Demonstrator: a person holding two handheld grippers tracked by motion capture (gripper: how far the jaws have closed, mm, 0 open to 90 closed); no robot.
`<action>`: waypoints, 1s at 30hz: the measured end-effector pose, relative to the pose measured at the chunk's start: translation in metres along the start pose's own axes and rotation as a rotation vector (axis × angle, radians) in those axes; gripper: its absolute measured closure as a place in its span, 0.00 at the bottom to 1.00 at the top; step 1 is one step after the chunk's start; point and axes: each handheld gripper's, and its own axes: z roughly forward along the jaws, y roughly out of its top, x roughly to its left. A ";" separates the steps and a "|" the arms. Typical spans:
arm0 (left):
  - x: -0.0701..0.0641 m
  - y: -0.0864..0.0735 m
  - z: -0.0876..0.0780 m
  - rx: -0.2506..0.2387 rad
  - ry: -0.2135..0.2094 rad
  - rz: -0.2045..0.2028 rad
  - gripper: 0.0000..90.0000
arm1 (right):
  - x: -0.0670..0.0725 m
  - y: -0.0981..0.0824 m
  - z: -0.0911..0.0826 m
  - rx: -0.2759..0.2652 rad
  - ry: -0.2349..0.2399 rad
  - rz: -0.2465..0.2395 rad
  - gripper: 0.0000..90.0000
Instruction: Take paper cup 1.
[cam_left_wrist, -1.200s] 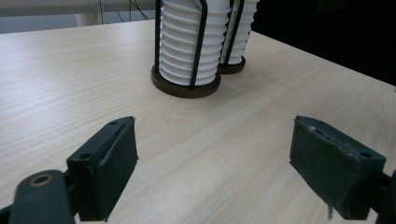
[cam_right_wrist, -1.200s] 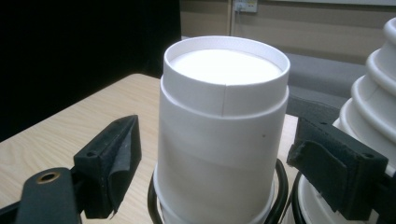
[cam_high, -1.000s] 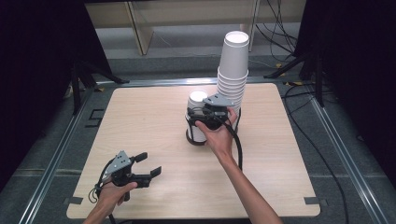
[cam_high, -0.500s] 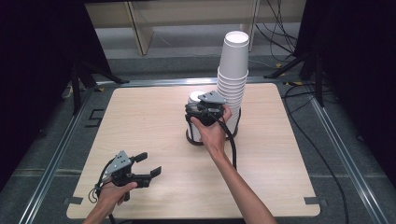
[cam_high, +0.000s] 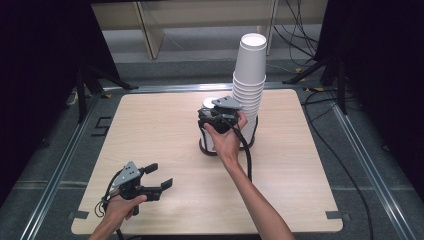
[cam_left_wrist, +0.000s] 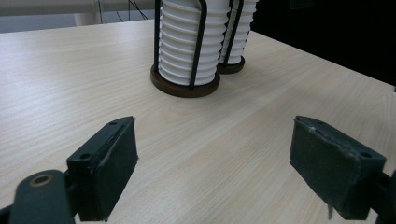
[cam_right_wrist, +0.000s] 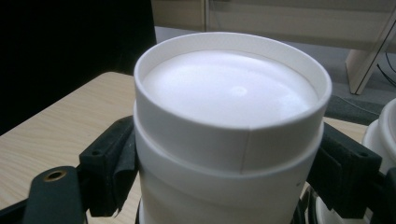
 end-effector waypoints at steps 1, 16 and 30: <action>0.000 0.000 0.000 0.000 -0.001 0.001 0.16 | 0.000 0.001 -0.002 0.002 -0.004 0.000 0.22; 0.000 0.000 -0.001 0.018 0.006 0.010 0.16 | 0.007 0.025 -0.022 -0.082 -0.010 -0.008 0.22; 0.000 0.000 -0.001 0.018 0.001 0.012 0.16 | 0.004 0.053 -0.048 -0.164 0.003 -0.042 0.22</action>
